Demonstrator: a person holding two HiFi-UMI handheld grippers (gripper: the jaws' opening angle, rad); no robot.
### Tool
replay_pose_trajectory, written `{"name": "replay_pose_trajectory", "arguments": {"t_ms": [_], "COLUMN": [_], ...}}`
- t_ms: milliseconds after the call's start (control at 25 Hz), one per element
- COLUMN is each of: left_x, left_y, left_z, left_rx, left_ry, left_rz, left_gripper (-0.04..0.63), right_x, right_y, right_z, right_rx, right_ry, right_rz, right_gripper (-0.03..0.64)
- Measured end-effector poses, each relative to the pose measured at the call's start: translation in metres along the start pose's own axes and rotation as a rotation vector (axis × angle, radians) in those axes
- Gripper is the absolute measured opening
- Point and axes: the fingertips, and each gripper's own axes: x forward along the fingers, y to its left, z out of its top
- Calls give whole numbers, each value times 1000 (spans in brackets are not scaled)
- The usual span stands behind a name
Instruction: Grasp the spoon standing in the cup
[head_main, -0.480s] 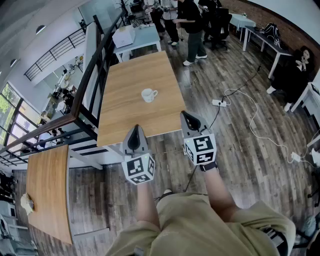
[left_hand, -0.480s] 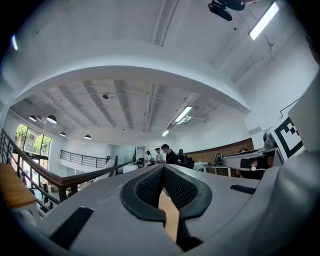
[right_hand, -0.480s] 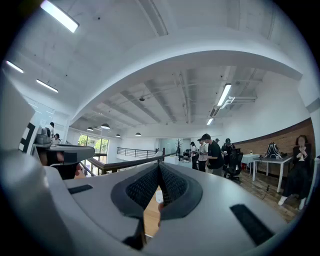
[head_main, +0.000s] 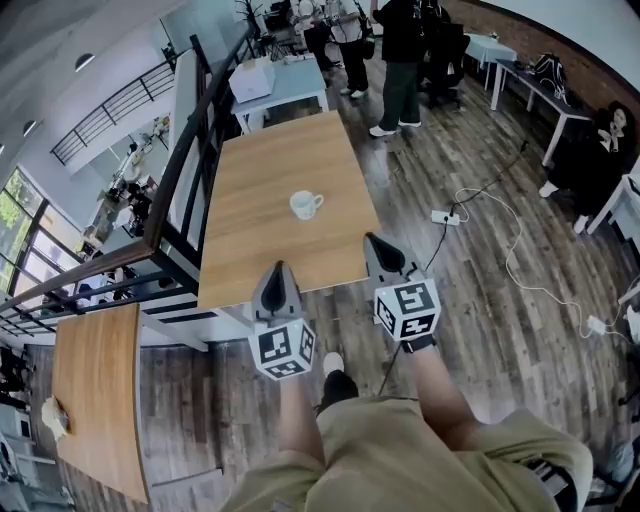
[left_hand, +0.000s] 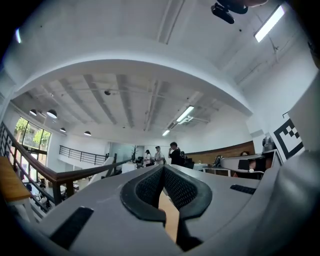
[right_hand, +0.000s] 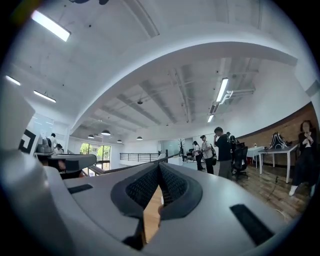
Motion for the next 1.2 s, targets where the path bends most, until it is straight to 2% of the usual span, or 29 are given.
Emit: {"name": "replay_pose_trajectory", "arguments": {"t_ms": [320, 680, 880, 1200], "left_x": [86, 197, 235, 306], "left_y": [50, 144, 189, 187], "left_z": [-16, -28, -42, -98], "left_rx": [-16, -45, -33, -83], "left_ry": [-8, -6, 5, 67], "left_rz": [-43, -68, -99, -183], "left_gripper": [2, 2, 2, 2], "right_x": [96, 233, 297, 354], "right_y": [-2, 8, 26, -19], "right_z": [-14, -18, -40, -90], "right_rx": [-14, -19, -13, -14], "right_ry": [22, 24, 46, 148], "right_rz": [-18, -39, -46, -134], "right_gripper": [12, 12, 12, 12]}}
